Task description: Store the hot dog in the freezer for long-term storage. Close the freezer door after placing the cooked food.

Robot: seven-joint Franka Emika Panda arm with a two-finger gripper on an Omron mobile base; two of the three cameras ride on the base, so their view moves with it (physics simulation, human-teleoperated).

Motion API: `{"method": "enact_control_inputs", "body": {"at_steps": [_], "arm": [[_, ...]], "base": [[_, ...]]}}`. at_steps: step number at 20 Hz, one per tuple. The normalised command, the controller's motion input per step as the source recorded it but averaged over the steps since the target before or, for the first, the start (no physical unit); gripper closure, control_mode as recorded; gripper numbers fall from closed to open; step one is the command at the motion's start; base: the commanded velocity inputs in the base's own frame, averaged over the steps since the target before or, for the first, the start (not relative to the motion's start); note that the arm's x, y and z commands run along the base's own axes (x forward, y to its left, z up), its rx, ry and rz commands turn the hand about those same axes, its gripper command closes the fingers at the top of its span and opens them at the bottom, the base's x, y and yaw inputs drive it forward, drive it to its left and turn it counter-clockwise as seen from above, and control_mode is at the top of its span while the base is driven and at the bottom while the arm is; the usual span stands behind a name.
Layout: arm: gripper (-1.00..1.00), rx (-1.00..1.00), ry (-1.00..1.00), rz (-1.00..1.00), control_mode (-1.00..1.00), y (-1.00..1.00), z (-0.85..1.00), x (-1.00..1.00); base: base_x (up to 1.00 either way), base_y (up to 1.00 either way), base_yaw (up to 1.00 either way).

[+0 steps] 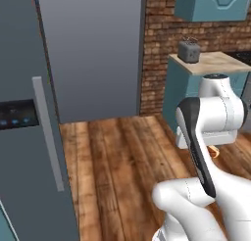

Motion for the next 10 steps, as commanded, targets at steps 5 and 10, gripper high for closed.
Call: {"method": "enact_control_inputs", "body": {"at_steps": [5, 10], "arm": [[1.00, 0.00, 0.00, 0.00, 1.00, 0.00, 0.00, 0.00], [1.00, 0.00, 0.00, 0.00, 1.00, 0.00, 0.00, 0.00]], "base": [[0.90, -0.48, 0.07], [0.90, -0.60, 0.16]]}}
